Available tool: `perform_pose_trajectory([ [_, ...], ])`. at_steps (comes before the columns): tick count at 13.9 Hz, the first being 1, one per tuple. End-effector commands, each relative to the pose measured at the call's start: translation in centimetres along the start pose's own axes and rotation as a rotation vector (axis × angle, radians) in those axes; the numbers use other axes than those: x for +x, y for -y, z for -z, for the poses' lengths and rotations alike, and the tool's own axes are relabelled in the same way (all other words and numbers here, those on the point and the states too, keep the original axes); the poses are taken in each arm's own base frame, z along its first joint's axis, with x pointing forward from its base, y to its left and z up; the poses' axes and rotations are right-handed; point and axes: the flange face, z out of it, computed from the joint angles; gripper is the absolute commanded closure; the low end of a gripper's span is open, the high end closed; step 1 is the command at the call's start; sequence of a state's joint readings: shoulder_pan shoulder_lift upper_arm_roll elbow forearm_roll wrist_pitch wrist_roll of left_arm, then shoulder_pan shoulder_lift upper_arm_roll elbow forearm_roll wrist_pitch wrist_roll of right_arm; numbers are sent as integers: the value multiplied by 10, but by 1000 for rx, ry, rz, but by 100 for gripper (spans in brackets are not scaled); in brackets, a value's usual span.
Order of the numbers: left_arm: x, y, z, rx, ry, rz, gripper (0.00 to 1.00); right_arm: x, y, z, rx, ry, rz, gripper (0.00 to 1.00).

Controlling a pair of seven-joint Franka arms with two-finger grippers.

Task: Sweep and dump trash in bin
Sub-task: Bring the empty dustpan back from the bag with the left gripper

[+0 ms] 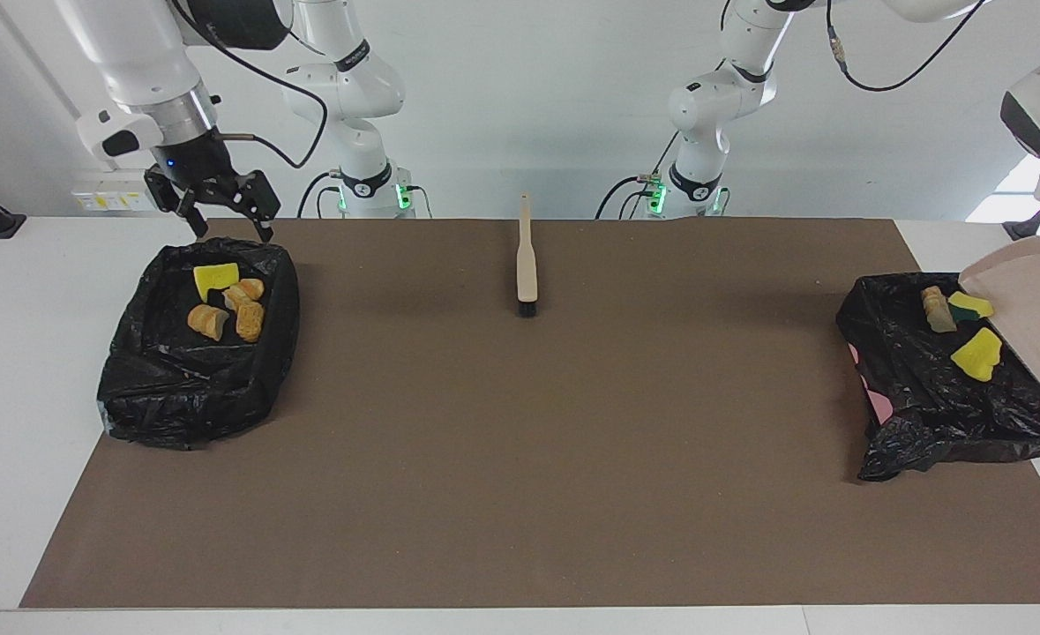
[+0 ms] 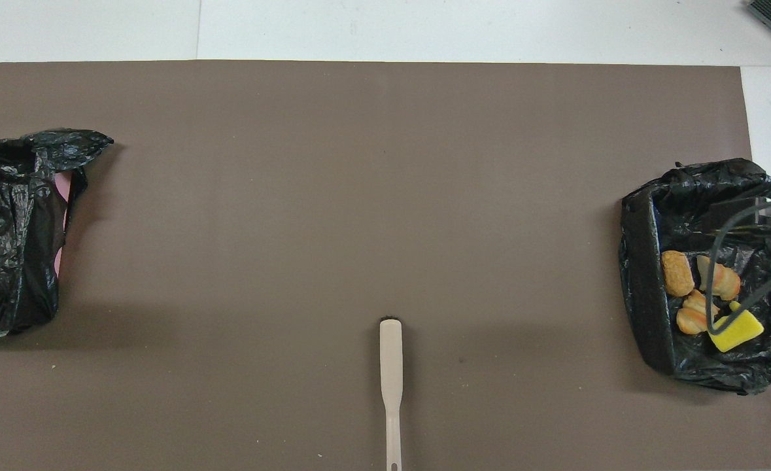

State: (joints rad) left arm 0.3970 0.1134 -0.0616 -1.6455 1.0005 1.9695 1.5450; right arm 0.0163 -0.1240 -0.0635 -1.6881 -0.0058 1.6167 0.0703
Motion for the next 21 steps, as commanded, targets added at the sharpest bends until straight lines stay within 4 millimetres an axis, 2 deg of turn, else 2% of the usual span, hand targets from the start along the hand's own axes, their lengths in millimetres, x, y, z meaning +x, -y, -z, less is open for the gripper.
perform_pose_trajectory([
  [1,-2,-9,31,27,34,16,100,-28,-3,36,-3,25,33,0],
  [2,2,-9,38,15,35,43,100,-38,-6,53,-8,5,30,0],
  [5,33,-5,74,-34,-2,188,100,-44,-7,60,-13,-6,33,0],
  [8,65,-6,98,-97,-111,331,100,-46,-2,58,-3,2,40,0],
  [13,110,-9,134,-223,-303,569,100,-39,0,43,-6,29,38,0],
  [16,134,-11,150,-337,-430,748,100,-45,9,56,0,1,60,0],
  [21,177,-12,195,-516,-579,992,100,-45,5,58,0,-2,51,0],
])
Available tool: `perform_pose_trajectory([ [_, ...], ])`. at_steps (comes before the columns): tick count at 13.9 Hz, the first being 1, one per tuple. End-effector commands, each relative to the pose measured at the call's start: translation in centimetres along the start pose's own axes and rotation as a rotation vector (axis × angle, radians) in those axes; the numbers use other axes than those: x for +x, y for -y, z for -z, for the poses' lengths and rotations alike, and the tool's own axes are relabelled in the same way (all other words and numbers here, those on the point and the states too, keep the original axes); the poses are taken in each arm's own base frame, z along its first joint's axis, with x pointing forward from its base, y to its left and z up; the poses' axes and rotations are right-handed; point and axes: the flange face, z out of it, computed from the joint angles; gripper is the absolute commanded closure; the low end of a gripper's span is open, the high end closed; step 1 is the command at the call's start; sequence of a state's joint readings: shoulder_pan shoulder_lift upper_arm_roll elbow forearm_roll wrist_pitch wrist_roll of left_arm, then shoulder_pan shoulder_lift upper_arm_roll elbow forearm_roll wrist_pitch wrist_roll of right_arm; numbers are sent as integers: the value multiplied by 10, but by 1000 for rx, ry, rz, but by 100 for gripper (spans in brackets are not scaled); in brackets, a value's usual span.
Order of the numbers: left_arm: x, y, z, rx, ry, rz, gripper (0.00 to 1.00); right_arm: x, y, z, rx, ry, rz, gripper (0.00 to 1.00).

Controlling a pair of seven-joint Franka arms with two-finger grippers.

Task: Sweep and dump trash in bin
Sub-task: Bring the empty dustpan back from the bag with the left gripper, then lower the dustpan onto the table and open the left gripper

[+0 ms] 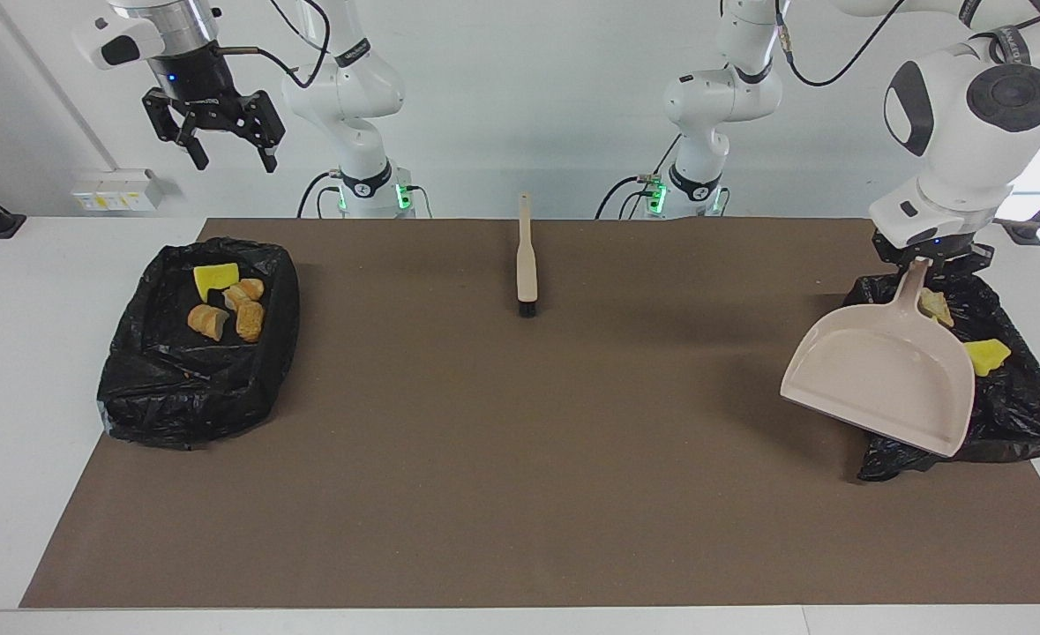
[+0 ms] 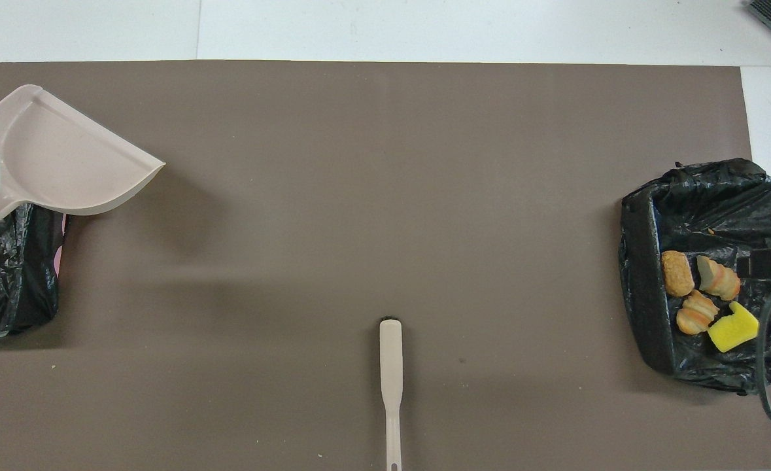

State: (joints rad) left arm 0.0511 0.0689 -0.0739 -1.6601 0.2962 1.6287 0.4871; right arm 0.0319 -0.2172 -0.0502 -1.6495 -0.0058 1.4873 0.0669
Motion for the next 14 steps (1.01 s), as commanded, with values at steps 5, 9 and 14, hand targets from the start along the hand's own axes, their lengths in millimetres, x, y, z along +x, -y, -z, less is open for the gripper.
perform_pose_trajectory([
  [5,41,-97,29,-170,-99,332,100,-3,-3,3,-5,0,23,0],
  [9,74,-167,46,-197,-150,381,100,-3,-4,3,-5,0,22,0],
  [14,144,-278,16,-221,-177,389,100,-3,-4,3,-5,1,22,0],
])
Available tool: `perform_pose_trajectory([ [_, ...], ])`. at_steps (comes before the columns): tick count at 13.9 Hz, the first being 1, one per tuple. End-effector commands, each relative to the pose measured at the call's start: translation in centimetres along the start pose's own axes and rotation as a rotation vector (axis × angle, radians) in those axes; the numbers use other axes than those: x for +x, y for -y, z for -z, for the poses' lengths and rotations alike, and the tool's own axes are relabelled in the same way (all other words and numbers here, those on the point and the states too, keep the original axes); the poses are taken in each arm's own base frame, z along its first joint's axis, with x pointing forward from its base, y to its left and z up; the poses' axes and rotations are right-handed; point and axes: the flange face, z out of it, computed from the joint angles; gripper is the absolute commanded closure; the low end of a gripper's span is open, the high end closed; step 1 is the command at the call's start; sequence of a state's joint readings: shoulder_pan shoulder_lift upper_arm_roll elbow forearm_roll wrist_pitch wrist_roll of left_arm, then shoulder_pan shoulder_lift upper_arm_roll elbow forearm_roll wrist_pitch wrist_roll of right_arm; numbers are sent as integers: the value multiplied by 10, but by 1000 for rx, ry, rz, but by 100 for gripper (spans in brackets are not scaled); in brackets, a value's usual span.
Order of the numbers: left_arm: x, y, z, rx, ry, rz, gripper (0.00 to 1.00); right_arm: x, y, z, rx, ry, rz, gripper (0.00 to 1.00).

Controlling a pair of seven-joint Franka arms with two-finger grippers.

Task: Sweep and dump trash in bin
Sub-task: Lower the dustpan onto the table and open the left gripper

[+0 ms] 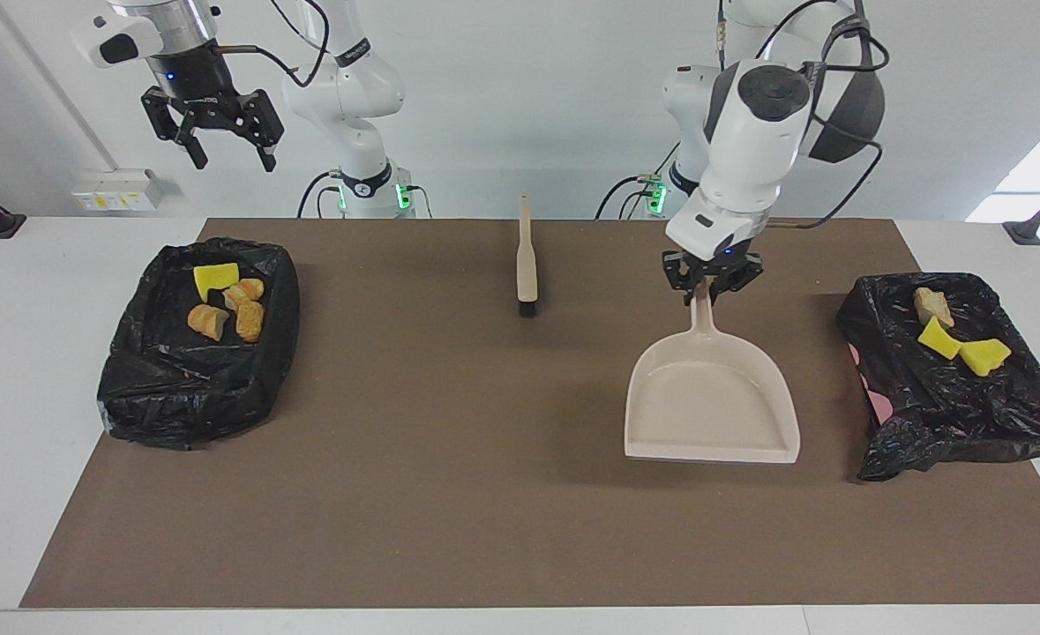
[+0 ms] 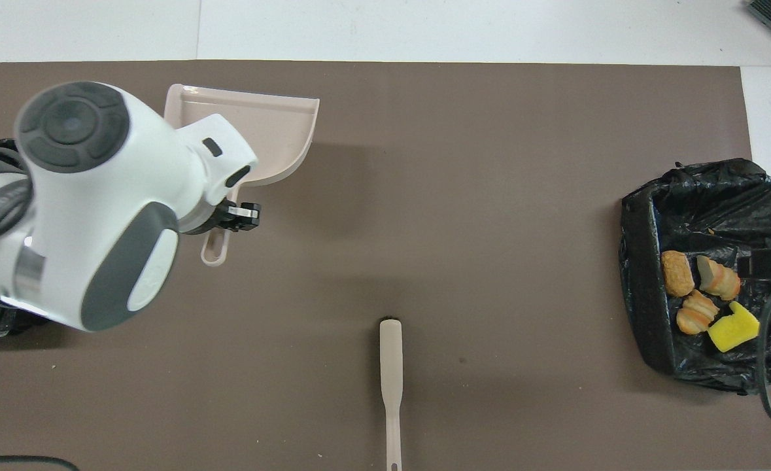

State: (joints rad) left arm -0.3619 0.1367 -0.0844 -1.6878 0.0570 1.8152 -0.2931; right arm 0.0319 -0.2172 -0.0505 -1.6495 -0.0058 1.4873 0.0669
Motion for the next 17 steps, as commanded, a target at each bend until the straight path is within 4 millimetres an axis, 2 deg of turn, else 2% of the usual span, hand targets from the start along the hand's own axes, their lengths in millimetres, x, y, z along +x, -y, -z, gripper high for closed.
perform_pose_trajectory([
  [1,10,-55,-45,-24,-7,20,100,-3,-4,2,-5,1,22,0],
  [7,8,-143,-107,-70,-46,59,100,-3,-4,3,-5,0,22,0],
  [9,1,-184,-146,-64,-36,59,100,-3,-4,3,-3,0,22,0],
  [10,-1,-191,-156,-64,-34,68,100,-3,-4,3,-5,0,22,0],
  [11,4,-184,-155,-65,-43,70,100,-3,-4,3,-5,0,22,0],
  [12,11,-174,-153,-76,-58,55,34,-3,-4,3,-5,1,22,0],
  [13,20,-158,-154,-92,-57,104,0,-3,-3,3,-5,0,24,0],
  [15,18,-148,-135,-104,-46,130,0,-3,-4,3,-5,0,22,0],
  [17,27,-116,-114,-103,-52,173,0,-3,-4,3,-5,0,22,0],
])
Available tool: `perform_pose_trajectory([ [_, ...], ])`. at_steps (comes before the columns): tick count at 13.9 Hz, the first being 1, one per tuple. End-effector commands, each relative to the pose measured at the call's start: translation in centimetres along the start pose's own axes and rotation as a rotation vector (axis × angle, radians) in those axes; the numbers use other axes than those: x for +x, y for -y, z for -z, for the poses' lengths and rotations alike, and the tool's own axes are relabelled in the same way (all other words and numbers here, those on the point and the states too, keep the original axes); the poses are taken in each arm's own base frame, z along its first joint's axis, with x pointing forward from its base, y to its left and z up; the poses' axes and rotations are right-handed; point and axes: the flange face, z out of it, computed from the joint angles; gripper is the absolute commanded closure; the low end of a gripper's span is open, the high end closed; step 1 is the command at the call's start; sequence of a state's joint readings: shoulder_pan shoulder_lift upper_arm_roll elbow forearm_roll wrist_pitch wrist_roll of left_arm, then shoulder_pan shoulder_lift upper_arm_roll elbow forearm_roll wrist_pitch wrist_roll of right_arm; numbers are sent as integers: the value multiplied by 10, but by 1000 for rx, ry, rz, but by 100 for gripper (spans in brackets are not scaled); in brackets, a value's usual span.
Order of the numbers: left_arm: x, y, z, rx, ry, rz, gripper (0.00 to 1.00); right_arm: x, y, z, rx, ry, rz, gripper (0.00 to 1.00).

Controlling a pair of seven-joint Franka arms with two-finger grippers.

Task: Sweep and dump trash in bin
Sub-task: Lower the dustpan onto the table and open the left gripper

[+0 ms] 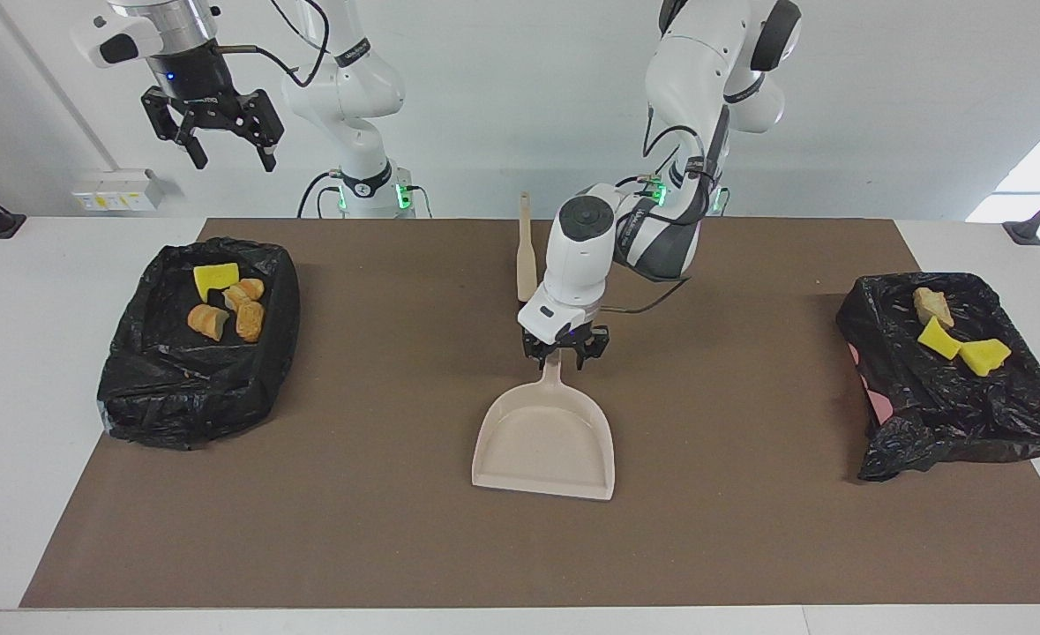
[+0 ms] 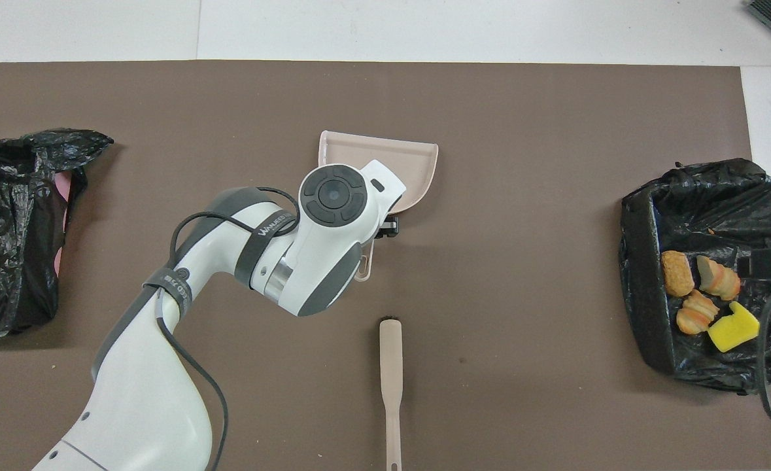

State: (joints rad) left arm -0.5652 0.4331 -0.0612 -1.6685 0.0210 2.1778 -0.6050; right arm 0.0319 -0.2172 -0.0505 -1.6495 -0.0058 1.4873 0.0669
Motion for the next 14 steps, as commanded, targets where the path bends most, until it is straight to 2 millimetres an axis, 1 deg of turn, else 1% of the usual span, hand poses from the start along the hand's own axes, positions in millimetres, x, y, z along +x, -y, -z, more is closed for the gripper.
perform_pose_trajectory([
  [1,12,34,36,-9,4,38,0,-3,-4,3,-5,0,22,0],
  [3,28,63,40,6,0,66,0,-3,-4,3,-5,0,22,0],
  [4,42,88,44,8,-7,90,0,-3,-4,3,-5,0,22,0],
  [6,53,112,51,12,-13,81,0,-3,-4,3,-5,0,22,0],
  [8,68,149,54,18,-12,78,0,-2,-4,2,-5,1,22,0],
  [10,78,177,75,29,5,51,0,-3,-4,3,-5,0,22,0],
  [12,83,206,91,36,26,18,0,-3,-4,3,-5,0,22,0],
  [14,85,246,104,41,42,-35,0,-3,-4,3,-3,0,22,0],
])
